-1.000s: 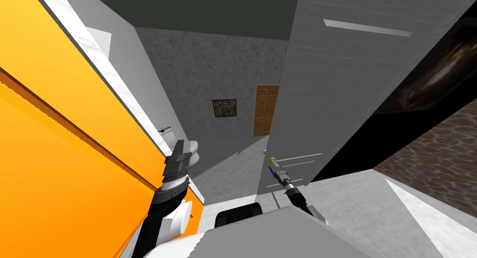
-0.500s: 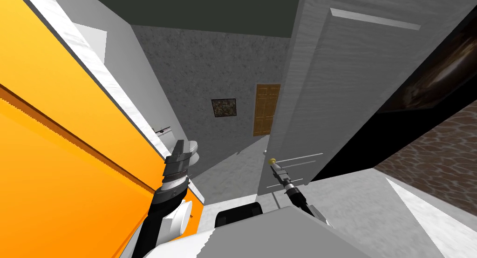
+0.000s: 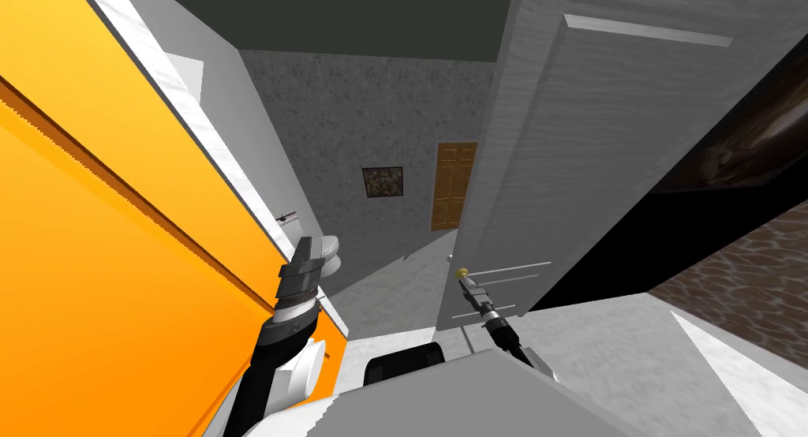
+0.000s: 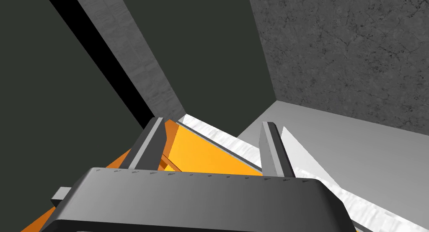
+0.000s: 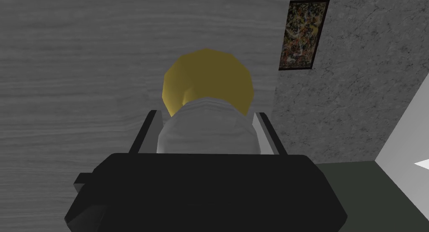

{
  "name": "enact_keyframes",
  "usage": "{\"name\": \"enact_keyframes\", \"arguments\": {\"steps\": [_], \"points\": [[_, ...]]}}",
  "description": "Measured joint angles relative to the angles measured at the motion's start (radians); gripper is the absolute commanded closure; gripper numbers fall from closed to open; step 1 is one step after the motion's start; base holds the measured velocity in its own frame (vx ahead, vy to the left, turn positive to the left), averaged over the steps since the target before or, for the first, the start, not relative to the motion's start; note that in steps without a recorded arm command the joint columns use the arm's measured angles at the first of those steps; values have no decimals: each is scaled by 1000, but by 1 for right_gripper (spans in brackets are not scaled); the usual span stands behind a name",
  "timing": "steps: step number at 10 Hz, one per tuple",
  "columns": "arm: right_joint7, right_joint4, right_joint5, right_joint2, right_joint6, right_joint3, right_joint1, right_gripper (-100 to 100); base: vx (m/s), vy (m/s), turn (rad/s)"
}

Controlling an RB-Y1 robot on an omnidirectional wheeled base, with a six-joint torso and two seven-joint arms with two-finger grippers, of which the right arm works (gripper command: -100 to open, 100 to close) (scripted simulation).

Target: Pull the door open

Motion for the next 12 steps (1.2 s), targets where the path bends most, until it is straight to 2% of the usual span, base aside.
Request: {"name": "enact_keyframes", "arguments": {"steps": [5, 12], "points": [[-87, 7, -36, -2, 3, 7, -7, 100, -54, -26, 84], [-254, 15, -101, -5, 10, 20, -19, 100, -56, -26, 86]]}}
